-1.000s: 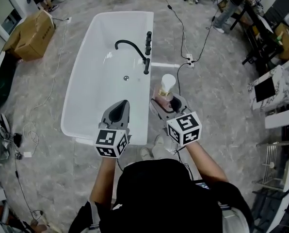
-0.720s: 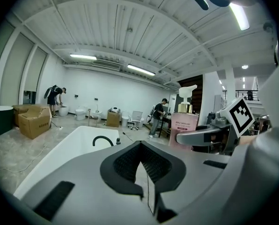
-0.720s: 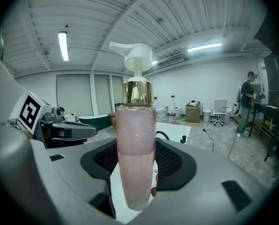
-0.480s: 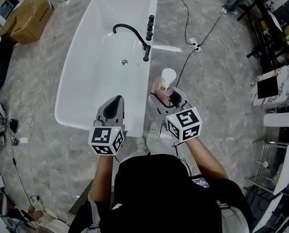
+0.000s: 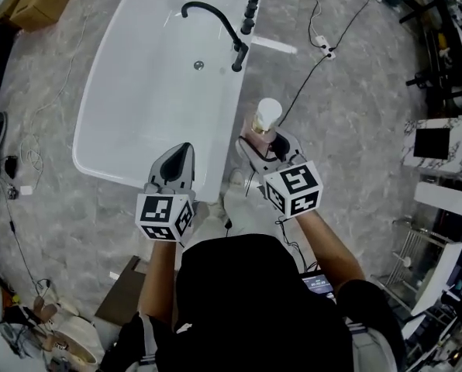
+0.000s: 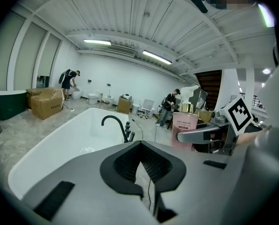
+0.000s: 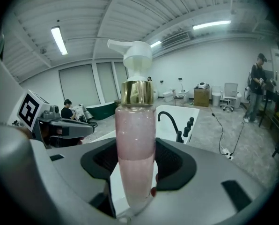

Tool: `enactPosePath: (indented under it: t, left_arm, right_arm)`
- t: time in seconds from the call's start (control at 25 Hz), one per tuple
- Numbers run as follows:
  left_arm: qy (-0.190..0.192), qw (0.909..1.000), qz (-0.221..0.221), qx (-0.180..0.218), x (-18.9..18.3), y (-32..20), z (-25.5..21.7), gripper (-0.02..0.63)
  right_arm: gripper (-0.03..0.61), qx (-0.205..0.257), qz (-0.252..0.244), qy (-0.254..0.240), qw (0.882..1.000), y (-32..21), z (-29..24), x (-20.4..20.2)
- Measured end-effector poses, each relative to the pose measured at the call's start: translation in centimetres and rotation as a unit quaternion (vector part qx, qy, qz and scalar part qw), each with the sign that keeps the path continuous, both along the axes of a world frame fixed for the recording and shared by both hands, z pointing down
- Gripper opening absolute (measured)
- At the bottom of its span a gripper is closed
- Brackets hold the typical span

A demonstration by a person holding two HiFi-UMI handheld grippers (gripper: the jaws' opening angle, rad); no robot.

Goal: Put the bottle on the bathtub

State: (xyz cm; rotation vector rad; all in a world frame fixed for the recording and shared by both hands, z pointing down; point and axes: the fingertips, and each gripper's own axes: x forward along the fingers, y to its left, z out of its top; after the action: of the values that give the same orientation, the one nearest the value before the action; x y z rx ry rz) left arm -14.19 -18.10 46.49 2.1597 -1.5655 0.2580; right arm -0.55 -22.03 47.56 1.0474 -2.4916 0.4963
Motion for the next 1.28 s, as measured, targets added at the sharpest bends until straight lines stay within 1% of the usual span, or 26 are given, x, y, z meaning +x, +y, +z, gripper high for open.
enactPosePath:
  t: [0.08,0.24,0.44,0.6,0.76,1.0,1.28]
  left_arm:
    - [0.0,0.9999,0.001,-0.014,0.1,-1.2,1.3,0.011]
    - [0.0,0.9989,-0.003,-0.047,-0.1,-1.6,4.4,0.011]
    - [-0.005,0.9977,-0.004,-0.068,0.8,-1.9,7.7,0.011]
    - [0.006,0.9962,-0.004,-0.087,1.1,-1.9,10.8,0.011]
    - [0.004,0.9949,-0.004,-0.101,0.8,-1.8,13.6,0.011]
    - [0.013,0.9919,-0.01,-0.126,0.1,-1.7,17.4,0.011]
    - [0.012,0.9906,-0.019,-0.135,-0.2,-2.6,20.5,0.011]
  right_arm:
    - [0.239,-0.012,-0.005,0.004,1.0,-1.6,1.3,-0.2]
    - [0.239,-0.031,-0.02,0.015,0.999,-2.9,4.3,-1.1]
    - [0.239,-0.048,-0.033,0.023,0.998,-4.0,7.8,-1.5]
    - [0.239,-0.06,-0.041,0.034,0.997,-4.7,10.8,-2.2]
    - [0.239,-0.069,-0.047,0.041,0.996,-5.4,13.7,-3.1]
    - [0.239,-0.081,-0.046,0.052,0.994,-6.5,18.2,-4.1]
    - [0.239,-0.083,-0.049,0.064,0.993,-8.4,22.6,-4.4]
